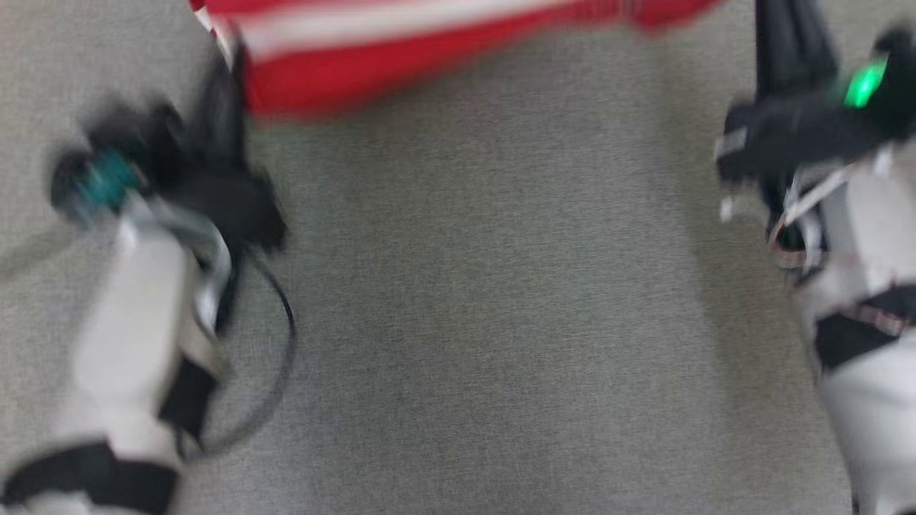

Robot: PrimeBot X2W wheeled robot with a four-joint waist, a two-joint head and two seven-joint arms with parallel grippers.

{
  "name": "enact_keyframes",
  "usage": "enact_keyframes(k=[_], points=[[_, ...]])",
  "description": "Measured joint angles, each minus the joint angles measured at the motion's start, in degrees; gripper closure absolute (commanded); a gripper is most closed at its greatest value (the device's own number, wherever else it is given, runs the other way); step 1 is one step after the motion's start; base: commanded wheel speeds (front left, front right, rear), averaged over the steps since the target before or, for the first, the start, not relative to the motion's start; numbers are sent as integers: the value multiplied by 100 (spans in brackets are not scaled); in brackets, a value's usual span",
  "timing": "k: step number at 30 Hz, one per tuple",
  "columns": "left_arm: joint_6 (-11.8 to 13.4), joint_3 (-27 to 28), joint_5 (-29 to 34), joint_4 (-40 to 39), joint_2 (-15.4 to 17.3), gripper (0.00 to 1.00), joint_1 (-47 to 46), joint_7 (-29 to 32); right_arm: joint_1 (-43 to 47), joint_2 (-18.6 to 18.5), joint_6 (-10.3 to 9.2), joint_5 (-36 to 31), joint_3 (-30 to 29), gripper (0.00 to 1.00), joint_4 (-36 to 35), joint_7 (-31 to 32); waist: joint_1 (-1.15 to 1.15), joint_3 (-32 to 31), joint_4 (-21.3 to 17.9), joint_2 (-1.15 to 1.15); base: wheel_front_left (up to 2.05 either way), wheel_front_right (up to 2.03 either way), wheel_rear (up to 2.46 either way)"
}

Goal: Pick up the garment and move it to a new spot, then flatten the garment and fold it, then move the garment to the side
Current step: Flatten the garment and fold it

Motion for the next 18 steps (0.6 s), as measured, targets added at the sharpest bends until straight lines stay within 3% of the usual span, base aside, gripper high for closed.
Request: enact_keyframes(k=[2, 9, 18], points=[[-4, 149, 33, -100, -204, 100, 613, -2, 570, 9, 0, 108, -63, 100, -144, 1, -1, -76, -53, 0, 0, 0, 0], [-89, 270, -42, -297, -463, 100, 2220, -3, 2396, 143, 0, 133, -187, 100, -630, -1, -2, -552, -183, -2, 0, 0, 0], [-94, 263, -245, -792, -595, 100, 4018, -2, 4085, 458, 0, 41, -338, 100, -402, -2, -3, -1452, -264, -3, 0, 0, 0]])
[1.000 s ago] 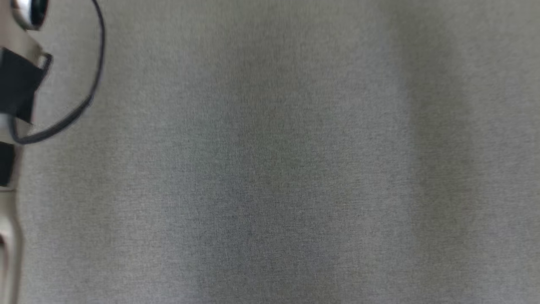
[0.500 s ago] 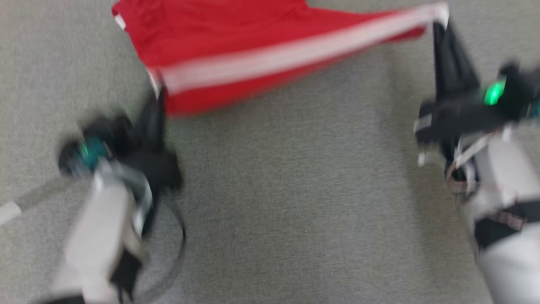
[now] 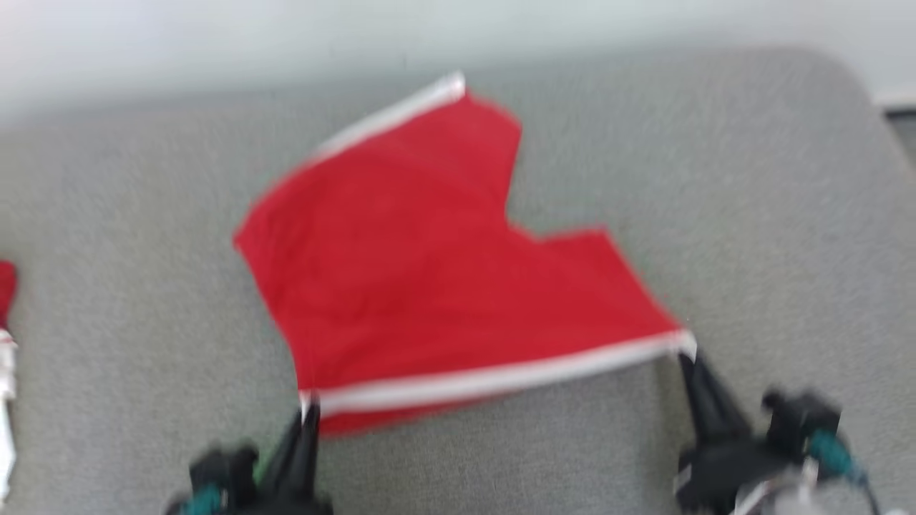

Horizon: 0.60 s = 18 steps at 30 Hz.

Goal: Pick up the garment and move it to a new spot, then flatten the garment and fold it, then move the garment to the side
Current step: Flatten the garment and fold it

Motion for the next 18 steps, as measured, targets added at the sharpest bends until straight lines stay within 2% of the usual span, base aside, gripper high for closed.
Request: enact_keyframes(k=[8, 18], points=[[0, -68, -123, -393, 20, 100, 1332, 1, 1047, 179, 0, -47, 25, 100, 130, -1, -1, -947, -3, -1, 0, 0, 0], [-1, -27, -233, -573, 37, 100, 2032, 1, 1830, 242, 0, -153, -92, 100, 92, 1, -1, -1720, 144, -1, 0, 0, 0]])
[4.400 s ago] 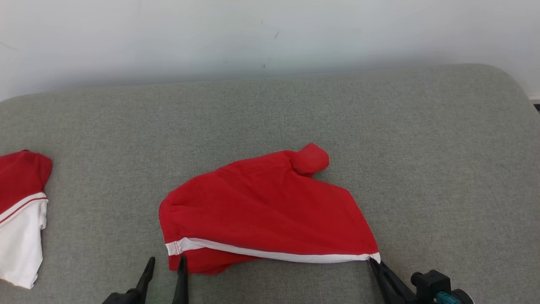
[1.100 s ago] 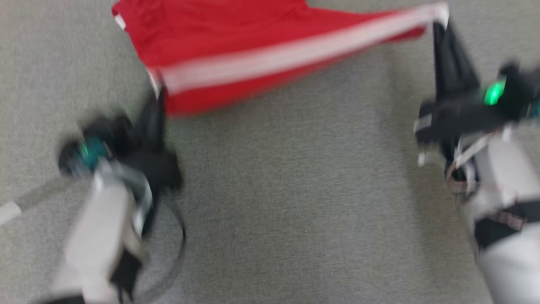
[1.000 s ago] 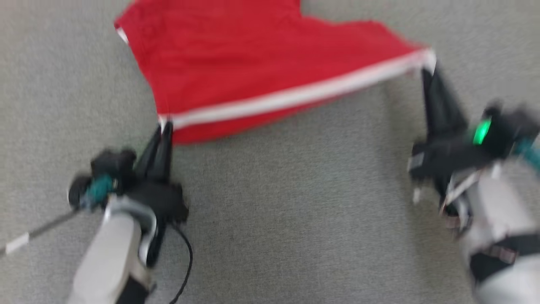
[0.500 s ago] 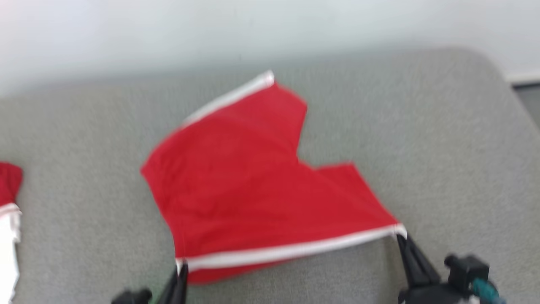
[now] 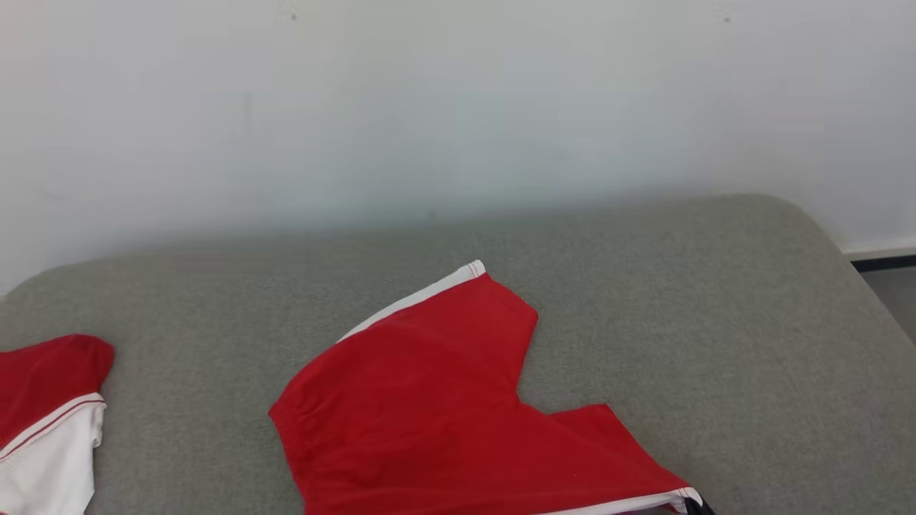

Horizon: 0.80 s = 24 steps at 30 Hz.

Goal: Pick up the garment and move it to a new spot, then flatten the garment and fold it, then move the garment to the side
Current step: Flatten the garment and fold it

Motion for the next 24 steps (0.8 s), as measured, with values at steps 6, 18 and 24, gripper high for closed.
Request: enact_keyframes(k=[6, 18, 24], points=[[-1, -13, -29, -298, 22, 100, -10, 0, -192, -7, 0, 1, -81, 100, -149, 0, 2, -7, 221, 0, 0, 0, 0], [2, -66, -63, -622, -119, 100, -1327, 0, -2260, -301, -1, 10, 356, 100, 592, -1, 3, 676, 600, 2, 0, 0, 0], [2, 88, 52, -375, -309, 100, -2139, 0, -3898, -316, -1, -14, 804, 100, 1471, -2, 4, 1348, 853, 3, 0, 0, 0]])
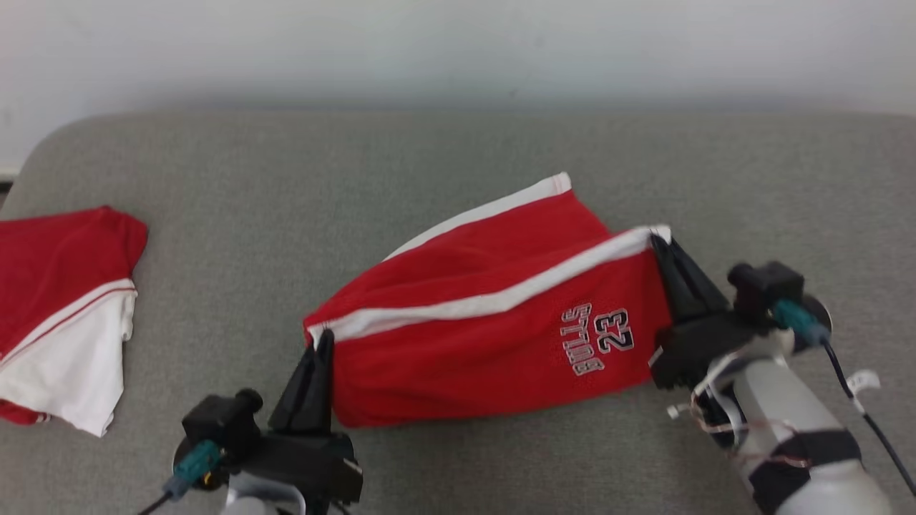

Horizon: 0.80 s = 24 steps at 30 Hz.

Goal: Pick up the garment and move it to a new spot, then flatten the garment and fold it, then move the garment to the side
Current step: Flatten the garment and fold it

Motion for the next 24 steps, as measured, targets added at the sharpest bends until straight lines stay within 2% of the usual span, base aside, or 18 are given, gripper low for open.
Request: enact_keyframes(k=[7, 13, 21, 22, 23, 24], points=[[0, 240, 151, 146, -69, 100, -536, 0, -1050, -102, 0, -159, 176, 100, 751, -1, 0, 522, 266, 0, 0, 0, 0], [-1, 10, -73, 240, -83, 100, -985, 0, -1812, -199, 0, -375, 226, 100, 1374, 0, 0, 930, 564, 0, 0, 0, 0], [64, -409, -286, 422, -88, 100, -1556, 0, -2538, -270, 0, -810, -15, 100, 2075, 0, -1, 1382, 884, 0, 0, 0, 0], [102, -456, -322, 430, -89, 87, -1606, 0, -2591, -254, 0, -842, -67, 100, 2148, 0, -1, 1431, 911, 1, 0, 0, 0], [108, -493, -338, 439, -87, 56, -1658, 0, -2640, -236, 0, -867, -142, 99, 2223, -1, 0, 1477, 936, 1, 0, 0, 0], [140, -535, -347, 447, -86, 0, -1702, 0, -2675, -204, 0, -871, -218, 40, 2268, 0, -1, 1515, 957, 1, 0, 0, 0]])
